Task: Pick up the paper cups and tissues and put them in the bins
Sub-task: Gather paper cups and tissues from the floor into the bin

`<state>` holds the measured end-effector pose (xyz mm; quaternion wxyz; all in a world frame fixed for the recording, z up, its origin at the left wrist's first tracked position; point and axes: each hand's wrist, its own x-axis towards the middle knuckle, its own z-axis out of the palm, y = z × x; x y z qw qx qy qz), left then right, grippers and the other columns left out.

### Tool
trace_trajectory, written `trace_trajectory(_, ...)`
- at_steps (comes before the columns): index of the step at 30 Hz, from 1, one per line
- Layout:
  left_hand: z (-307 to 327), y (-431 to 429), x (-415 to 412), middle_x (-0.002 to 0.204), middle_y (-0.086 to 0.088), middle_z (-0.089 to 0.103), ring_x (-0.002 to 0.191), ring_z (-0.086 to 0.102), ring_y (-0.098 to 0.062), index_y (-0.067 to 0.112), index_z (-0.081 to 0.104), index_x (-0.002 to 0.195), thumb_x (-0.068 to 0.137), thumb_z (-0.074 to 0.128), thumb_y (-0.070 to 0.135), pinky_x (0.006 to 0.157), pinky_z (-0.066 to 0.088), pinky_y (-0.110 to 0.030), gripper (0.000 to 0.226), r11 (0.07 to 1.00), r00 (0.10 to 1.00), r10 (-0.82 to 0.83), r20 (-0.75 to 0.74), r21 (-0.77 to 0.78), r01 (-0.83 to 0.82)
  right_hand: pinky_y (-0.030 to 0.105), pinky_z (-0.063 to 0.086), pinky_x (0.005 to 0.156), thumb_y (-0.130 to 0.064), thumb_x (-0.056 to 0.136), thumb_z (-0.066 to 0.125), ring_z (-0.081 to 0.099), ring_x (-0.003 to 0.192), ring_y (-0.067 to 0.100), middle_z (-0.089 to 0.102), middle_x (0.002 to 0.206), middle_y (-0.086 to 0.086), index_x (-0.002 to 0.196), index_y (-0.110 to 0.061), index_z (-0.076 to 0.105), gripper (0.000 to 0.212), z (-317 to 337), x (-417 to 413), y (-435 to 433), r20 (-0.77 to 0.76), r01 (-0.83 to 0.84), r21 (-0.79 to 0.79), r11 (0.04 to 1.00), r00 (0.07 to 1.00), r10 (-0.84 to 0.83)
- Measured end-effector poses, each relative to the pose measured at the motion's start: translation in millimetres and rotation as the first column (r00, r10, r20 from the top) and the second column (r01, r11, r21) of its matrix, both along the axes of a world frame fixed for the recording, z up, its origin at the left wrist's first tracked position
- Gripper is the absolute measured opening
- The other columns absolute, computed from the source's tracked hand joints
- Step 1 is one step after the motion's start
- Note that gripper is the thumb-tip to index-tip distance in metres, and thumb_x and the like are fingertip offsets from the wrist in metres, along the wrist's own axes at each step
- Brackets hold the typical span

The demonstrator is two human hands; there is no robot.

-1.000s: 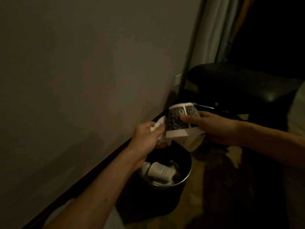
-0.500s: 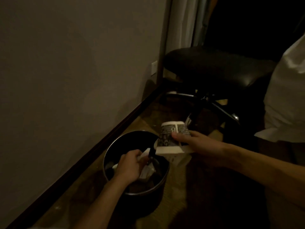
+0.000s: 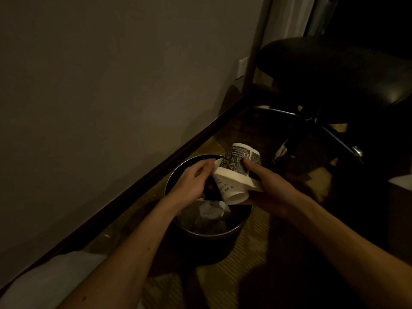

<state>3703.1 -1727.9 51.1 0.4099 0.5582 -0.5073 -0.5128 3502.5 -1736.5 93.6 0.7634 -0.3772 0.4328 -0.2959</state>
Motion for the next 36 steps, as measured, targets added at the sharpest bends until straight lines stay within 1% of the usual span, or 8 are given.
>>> trace_trajectory(3, 10.2, 3.9, -1.9, 0.109, 0.017, 0.068, 0.096, 0.066, 0.002, 0.052, 0.063, 0.106, 0.087, 0.047, 0.06, 0.065, 0.054, -0.019, 0.026, 1.0, 0.988, -0.02, -0.152, -0.016, 0.017, 0.05, 0.053, 0.091, -0.048, 0.082, 0.064, 0.064, 0.112, 0.035, 0.066, 0.123, 0.016, 0.124, -0.016, 0.062, 0.053, -4.5, 13.2, 0.9, 0.086, -0.029, 0.056, 0.998, 0.996, 0.024)
trace_trajectory(10, 11.6, 6.3, 20.1, 0.073, 0.0, 0.063, 0.068, 0.056, -0.003, 0.013, 0.065, 0.076, 0.097, 0.053, 0.04, 0.056, 0.042, -0.015, 0.036, 0.938, 0.953, 0.254, 0.164, -0.282, -0.202, 0.04, 0.054, 0.084, -0.045, 0.082, 0.062, 0.071, 0.097, 0.021, 0.074, 0.108, 0.003, 0.117, -0.022, 0.063, 0.042, 7.8, 11.4, -8.7, 0.001, 0.131, -0.052, 0.99, 0.991, -0.131)
trace_trajectory(14, -6.4, 15.9, 32.3, 0.094, 0.001, 0.068, 0.084, 0.059, -0.008, 0.017, 0.072, 0.093, 0.097, 0.054, 0.039, 0.057, 0.038, -0.012, 0.028, 0.961, 0.816, 0.249, 0.521, -0.238, -0.142, 0.024, 0.056, 0.057, -0.033, 0.096, 0.05, 0.073, 0.076, 0.015, 0.076, 0.085, -0.003, 0.103, -0.023, 0.059, 0.016, 1.4, 10.9, -5.1, -0.073, 0.159, -0.135, 0.978, 0.983, -0.169)
trace_trajectory(20, -15.0, 25.6, 32.1, 0.095, -0.01, 0.068, 0.089, 0.064, -0.029, 0.014, 0.069, 0.097, 0.099, 0.049, 0.038, 0.063, 0.038, -0.031, 0.031, 0.965, 0.533, 0.126, 0.837, -0.229, 0.131, 0.034, 0.058, 0.071, -0.023, 0.097, 0.053, 0.073, 0.083, 0.016, 0.074, 0.099, 0.002, 0.101, -0.02, 0.063, 0.012, -13.0, 17.3, -6.5, -0.274, 0.085, -0.286, 0.954, 0.947, -0.167)
trace_trajectory(23, -12.4, 27.4, 29.8, 0.101, -0.011, 0.069, 0.092, 0.064, -0.03, 0.016, 0.068, 0.106, 0.098, 0.049, 0.042, 0.064, 0.043, -0.035, 0.033, 0.97, 0.441, 0.048, 0.896, -0.147, 0.195, 0.022, 0.056, 0.06, -0.022, 0.092, 0.063, 0.071, 0.081, 0.005, 0.067, 0.106, -0.003, 0.112, -0.024, 0.053, 0.023, -17.0, 21.9, -5.6, -0.429, -0.003, -0.447, 0.894, 0.878, -0.212)
trace_trajectory(28, 2.1, 26.8, 33.8, 0.127, -0.001, 0.059, 0.107, 0.06, -0.022, 0.024, 0.058, 0.128, 0.096, 0.051, 0.048, 0.077, 0.043, -0.031, 0.041, 0.944, 0.582, 0.165, 0.796, -0.299, 0.141, 0.01, 0.049, 0.051, -0.023, 0.087, 0.067, 0.065, 0.075, -0.011, 0.057, 0.102, -0.018, 0.116, -0.035, 0.035, 0.045, -14.0, 23.6, -1.8, -0.527, -0.183, -0.653, 0.735, 0.807, -0.268)
trace_trajectory(32, 10.4, 22.0, 31.4, 0.126, 0.008, 0.052, 0.092, 0.055, -0.004, 0.036, 0.048, 0.138, 0.095, 0.057, 0.041, 0.074, 0.042, -0.014, 0.045, 0.928, 0.865, 0.155, 0.477, -0.37, 0.038, 0.009, 0.047, 0.046, -0.024, 0.088, 0.067, 0.057, 0.075, -0.005, 0.057, 0.116, -0.015, 0.122, -0.04, 0.039, 0.047, -7.7, 26.7, -2.2, -0.665, -0.449, -0.697, 0.559, 0.697, -0.269)
trace_trajectory(36, 5.7, 29.3, 27.7, 0.113, 0.008, 0.064, 0.089, 0.061, -0.002, 0.032, 0.059, 0.128, 0.093, 0.062, 0.036, 0.065, 0.044, -0.009, 0.036, 0.957, 0.86, -0.019, 0.51, -0.239, 0.163, 0.028, 0.059, 0.066, -0.03, 0.091, 0.063, 0.066, 0.082, 0.005, 0.067, 0.111, -0.005, 0.125, -0.044, 0.042, 0.043, -9.8, 27.1, -0.9, -0.809, -0.666, -0.555, 0.498, 0.571, -0.137)
